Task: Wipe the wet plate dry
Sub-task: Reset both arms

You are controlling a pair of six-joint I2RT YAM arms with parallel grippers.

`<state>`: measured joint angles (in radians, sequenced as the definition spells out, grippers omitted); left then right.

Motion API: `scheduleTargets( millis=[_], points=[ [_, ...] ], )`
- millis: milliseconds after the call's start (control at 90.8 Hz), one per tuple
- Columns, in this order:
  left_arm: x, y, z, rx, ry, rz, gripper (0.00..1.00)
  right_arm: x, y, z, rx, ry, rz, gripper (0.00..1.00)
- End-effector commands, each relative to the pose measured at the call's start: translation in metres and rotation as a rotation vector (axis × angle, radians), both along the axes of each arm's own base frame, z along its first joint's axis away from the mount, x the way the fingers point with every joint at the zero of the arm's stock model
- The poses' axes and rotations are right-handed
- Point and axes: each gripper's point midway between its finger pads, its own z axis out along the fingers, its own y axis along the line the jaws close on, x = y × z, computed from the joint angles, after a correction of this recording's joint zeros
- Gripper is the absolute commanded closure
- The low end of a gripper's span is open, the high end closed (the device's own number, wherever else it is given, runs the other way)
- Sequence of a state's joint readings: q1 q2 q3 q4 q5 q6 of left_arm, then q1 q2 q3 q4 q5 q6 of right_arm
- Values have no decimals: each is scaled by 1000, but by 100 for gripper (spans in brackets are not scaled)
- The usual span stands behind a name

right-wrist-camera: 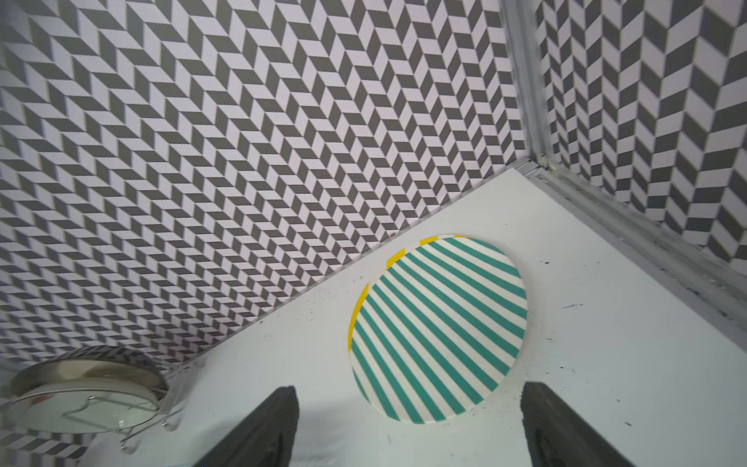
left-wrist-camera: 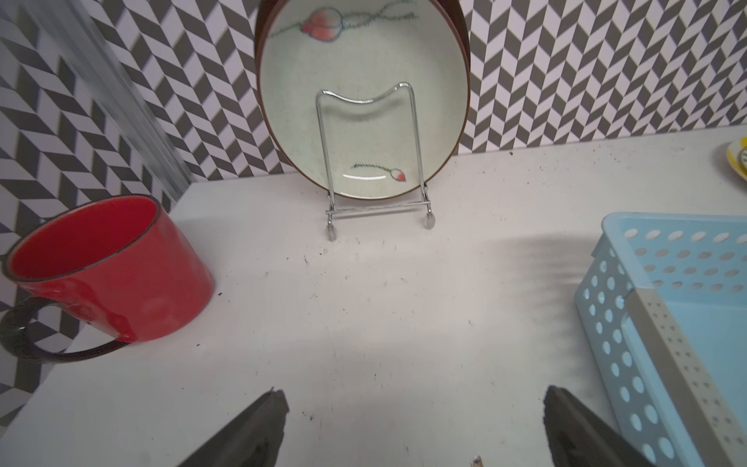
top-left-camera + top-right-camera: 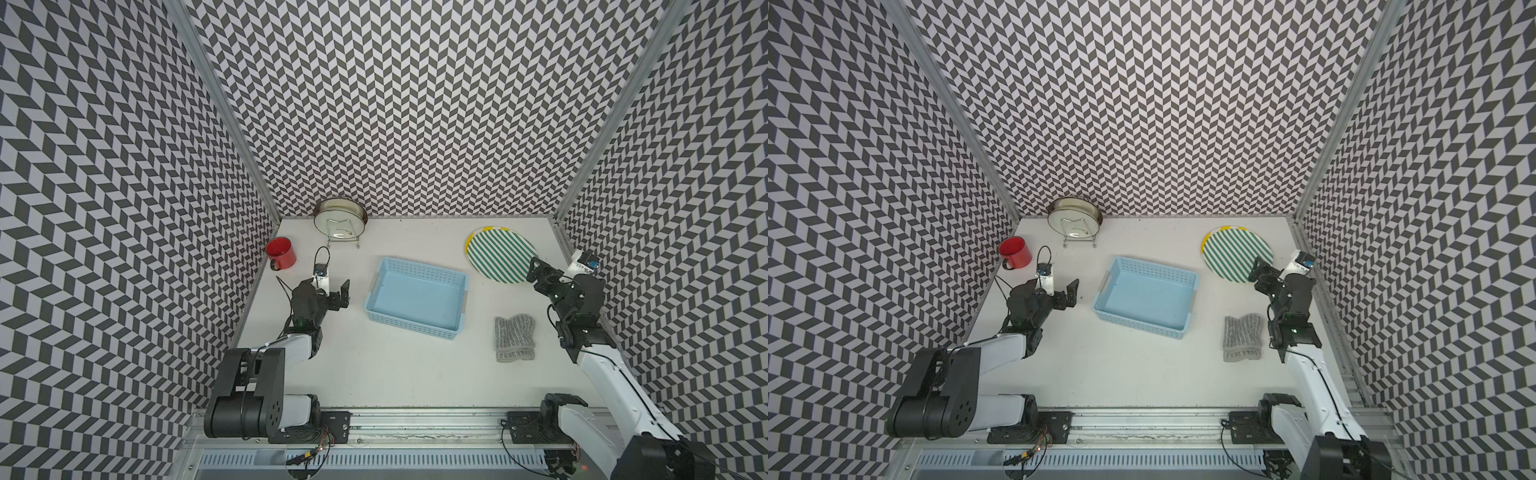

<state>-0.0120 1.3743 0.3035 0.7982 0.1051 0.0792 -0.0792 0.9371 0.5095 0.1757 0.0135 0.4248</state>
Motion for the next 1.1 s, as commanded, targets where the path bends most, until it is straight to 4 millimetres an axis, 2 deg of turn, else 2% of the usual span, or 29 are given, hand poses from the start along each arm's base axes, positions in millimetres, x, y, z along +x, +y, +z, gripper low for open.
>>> scheduleTargets(
  millis=[0, 110, 198, 231, 297, 397, 518, 606, 661, 738, 804, 837, 925, 1091],
  points=[
    [-6, 12, 46, -33, -272, 67, 0, -3, -14, 15, -133, -69, -90, 0],
    [-3, 20, 36, -45, -284, 113, 0, -2, -13, 6, -237, -101, -109, 0],
    [15, 28, 27, -60, -207, 164, 0, -2, -13, -2, -309, -136, -121, 0],
    [13, 28, 25, -60, -206, 166, 0, -2, -12, -4, -319, -159, -119, 0],
    [12, 28, 27, -57, -227, 161, 0, 2, -11, -24, -329, -147, -110, 0],
    [13, 29, 25, -57, -217, 166, 0, 11, -7, -41, -340, -157, -87, 0],
    [13, 28, 24, -57, -208, 165, 0, 18, 0, -41, -357, -208, -50, 0],
    [13, 28, 24, -57, -206, 166, 0, 23, 3, -52, -365, -200, -33, 0],
    [13, 28, 23, -56, -201, 166, 0, 28, 14, -66, -393, -176, 36, 0],
    [13, 28, 24, -57, -204, 167, 0, 30, 21, -59, -434, -223, 18, 0],
    [13, 28, 23, -56, -202, 166, 0, 34, 22, -61, -431, -188, 11, 0],
    [13, 28, 24, -57, -205, 167, 0, 36, 22, -70, -433, -139, 23, 0],
    [14, 28, 24, -57, -203, 167, 0, 32, 20, -63, -427, -187, 4, 0],
    [14, 28, 23, -56, -200, 167, 0, 35, 22, -66, -431, -157, 16, 0]
  ],
)
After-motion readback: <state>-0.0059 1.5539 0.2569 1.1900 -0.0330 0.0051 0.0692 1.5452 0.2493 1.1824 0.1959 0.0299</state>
